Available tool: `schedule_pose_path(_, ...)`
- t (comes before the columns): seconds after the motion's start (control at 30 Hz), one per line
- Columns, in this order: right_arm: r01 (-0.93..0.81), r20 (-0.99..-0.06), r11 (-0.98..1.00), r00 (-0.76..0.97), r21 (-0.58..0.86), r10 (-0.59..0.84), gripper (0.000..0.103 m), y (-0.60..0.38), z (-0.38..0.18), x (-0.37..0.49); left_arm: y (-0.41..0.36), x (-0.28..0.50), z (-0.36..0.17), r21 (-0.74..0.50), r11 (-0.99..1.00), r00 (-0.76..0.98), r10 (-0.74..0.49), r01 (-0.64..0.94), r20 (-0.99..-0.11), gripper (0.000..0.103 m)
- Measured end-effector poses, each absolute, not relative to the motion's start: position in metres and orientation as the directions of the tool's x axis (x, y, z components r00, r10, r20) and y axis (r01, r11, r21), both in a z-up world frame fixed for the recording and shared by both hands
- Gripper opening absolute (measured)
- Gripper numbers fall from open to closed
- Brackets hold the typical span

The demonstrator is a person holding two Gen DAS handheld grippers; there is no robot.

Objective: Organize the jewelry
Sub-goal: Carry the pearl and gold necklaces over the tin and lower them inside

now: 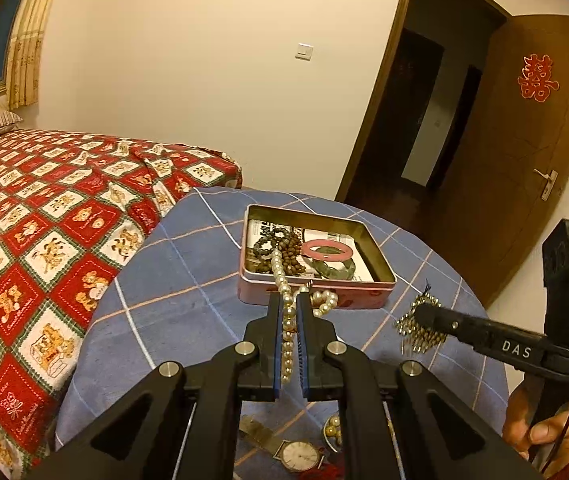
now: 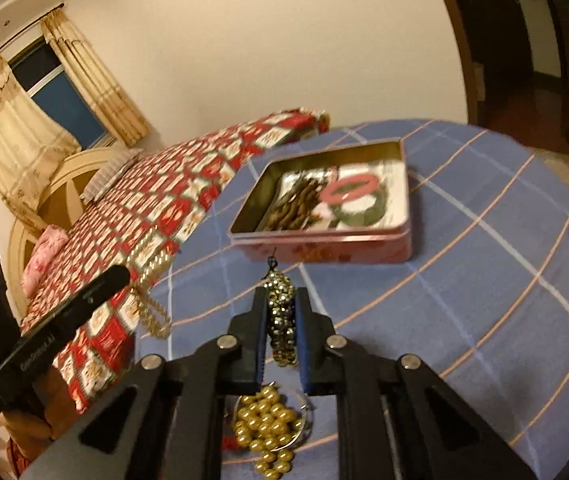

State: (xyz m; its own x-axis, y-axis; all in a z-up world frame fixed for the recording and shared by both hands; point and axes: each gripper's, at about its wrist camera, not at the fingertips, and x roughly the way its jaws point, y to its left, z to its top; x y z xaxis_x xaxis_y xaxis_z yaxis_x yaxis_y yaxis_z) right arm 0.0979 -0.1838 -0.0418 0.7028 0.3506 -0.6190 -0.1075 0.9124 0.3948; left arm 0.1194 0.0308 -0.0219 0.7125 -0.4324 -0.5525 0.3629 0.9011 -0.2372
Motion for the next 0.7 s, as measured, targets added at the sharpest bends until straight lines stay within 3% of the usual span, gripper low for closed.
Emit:
schedule_pose_path(0.33, -0.051, -0.635, 0.922, 0.711, 0.383, 0.303, 0.016, -0.202, -0.047, 0.11, 0.012, 0.14, -0.032, -0.237, 0.894, 0.683, -0.443, 0.38, -0.58, 0.005)
schedule_pose_path(0.7, -0.032, -0.582, 0.932, 0.773, 0.36, 0.252, 0.016, -0.219, -0.022, 0.135, -0.011, 0.176, -0.022, -0.253, 0.873, 0.678, -0.485, 0.417, -0.553, 0.005)
